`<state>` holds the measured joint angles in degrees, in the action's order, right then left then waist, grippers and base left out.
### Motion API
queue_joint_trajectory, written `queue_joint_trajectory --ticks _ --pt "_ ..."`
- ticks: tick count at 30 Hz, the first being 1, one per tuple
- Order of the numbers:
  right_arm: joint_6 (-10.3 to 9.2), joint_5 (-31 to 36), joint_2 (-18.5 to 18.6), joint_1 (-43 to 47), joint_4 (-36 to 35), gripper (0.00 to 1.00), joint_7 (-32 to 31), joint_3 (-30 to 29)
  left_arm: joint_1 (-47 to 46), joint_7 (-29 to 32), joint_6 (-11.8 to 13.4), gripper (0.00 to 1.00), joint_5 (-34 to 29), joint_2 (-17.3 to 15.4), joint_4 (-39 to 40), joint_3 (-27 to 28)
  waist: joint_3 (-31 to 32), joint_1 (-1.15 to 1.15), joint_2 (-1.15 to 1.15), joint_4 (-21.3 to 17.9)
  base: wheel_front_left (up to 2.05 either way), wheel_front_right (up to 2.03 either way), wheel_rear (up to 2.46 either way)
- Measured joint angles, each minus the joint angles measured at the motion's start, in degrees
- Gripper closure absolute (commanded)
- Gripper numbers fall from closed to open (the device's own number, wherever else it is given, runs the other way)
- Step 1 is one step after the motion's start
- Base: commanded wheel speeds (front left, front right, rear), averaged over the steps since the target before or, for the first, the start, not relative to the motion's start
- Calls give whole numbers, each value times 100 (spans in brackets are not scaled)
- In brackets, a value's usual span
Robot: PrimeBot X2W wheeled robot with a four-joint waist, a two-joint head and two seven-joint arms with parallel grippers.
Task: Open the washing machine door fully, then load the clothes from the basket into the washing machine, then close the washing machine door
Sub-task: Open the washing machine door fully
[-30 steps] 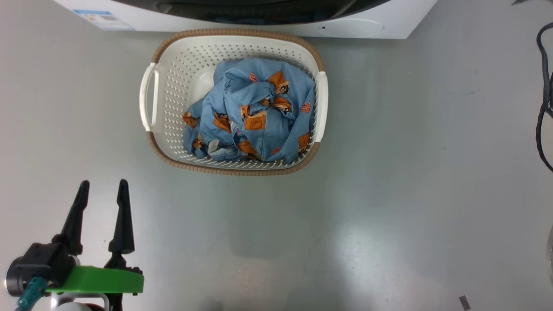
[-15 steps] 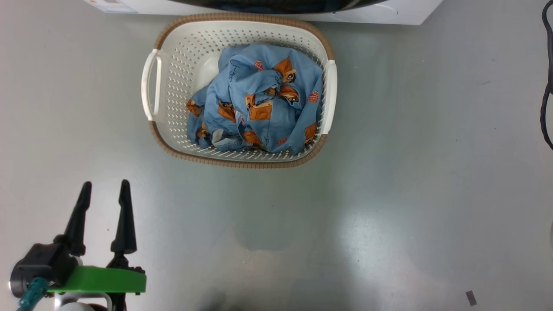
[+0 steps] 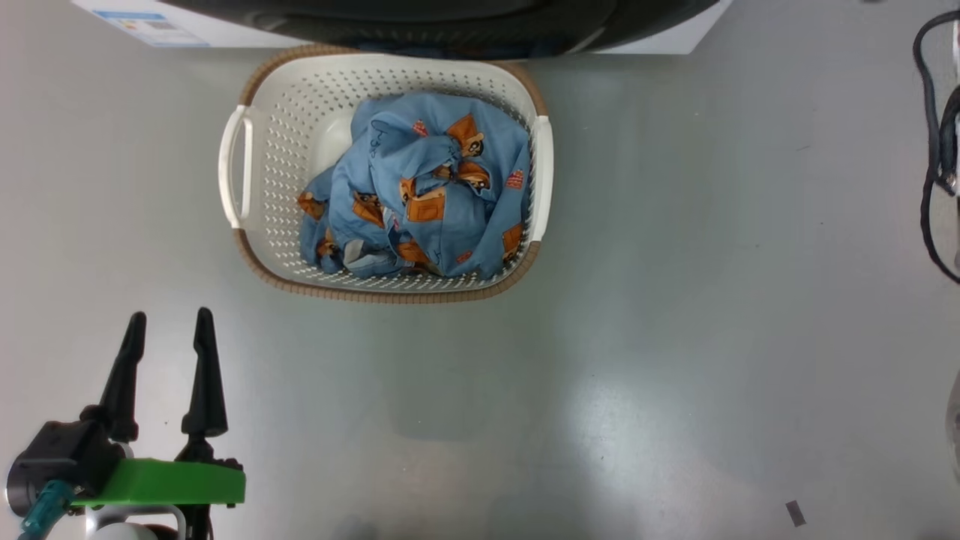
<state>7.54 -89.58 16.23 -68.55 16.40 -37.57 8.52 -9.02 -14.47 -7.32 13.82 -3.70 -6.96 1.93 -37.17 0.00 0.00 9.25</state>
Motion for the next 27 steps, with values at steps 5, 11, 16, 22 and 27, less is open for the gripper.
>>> queue_joint_trajectory --ticks 5,11,16,22,27 --pt "0 -1 -4 194 -10 100 -29 24 0 0 0 0 0 1 -2 9 81 0 0 -62 0 0 0" --pt "0 -60 -63 370 14 100 -65 57 -36 0 0 0 1 7 -4 11 104 0 0 -112 0 0 0" --pt "0 -80 -208 544 -19 100 -171 219 -70 0 0 0 2 5 -24 51 159 0 0 -129 0 0 0" --pt "0 -188 -412 892 -170 100 -436 453 -64 0 0 0 2 12 -54 116 349 0 0 -157 0 0 0" --pt "-15 -235 -517 1241 -368 100 -683 688 -59 0 0 0 7 31 -90 119 562 0 0 -185 0 0 0"
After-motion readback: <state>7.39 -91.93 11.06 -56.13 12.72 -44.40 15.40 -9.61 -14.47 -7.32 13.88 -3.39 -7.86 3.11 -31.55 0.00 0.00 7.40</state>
